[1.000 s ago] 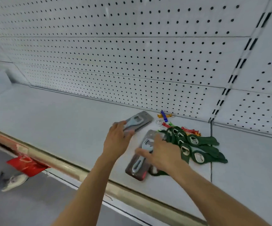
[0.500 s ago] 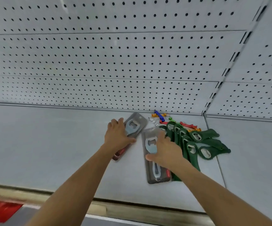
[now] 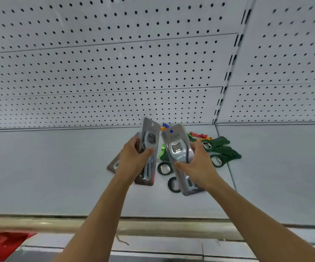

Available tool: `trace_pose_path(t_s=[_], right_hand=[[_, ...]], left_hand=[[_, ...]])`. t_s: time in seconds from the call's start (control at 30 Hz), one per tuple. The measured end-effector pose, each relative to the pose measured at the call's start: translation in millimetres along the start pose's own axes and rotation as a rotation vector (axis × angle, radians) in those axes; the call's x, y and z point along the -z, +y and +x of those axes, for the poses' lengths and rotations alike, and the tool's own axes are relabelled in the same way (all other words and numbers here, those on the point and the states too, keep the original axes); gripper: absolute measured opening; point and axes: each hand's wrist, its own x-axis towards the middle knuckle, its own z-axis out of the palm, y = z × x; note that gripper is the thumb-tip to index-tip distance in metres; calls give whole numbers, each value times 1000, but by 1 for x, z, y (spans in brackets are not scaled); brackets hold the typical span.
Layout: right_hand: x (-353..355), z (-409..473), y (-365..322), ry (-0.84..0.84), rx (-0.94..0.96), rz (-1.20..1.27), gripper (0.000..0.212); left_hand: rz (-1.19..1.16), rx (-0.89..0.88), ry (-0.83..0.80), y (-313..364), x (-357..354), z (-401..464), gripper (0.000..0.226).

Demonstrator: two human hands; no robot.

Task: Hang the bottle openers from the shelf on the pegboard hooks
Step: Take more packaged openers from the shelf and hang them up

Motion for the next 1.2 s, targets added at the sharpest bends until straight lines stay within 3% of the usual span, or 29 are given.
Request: trace_pose_path(t_s=[0.47,0.7,1.0,1.2], right_hand=[[202,-166,114,251,-1,217,34],[311,-261,196,410,-35,242,29],[430,-331,265,615,-57,302,19],[512,-344,308,727,-72,328,18]], left_hand=[[-192,-27,-180,109,-189,-190,13],[-260,-84,-357,157,-299,-288,33],[-246,-208,-573,228,-422,-354,32],[-246,-228,-620,275,-505,-370,34]])
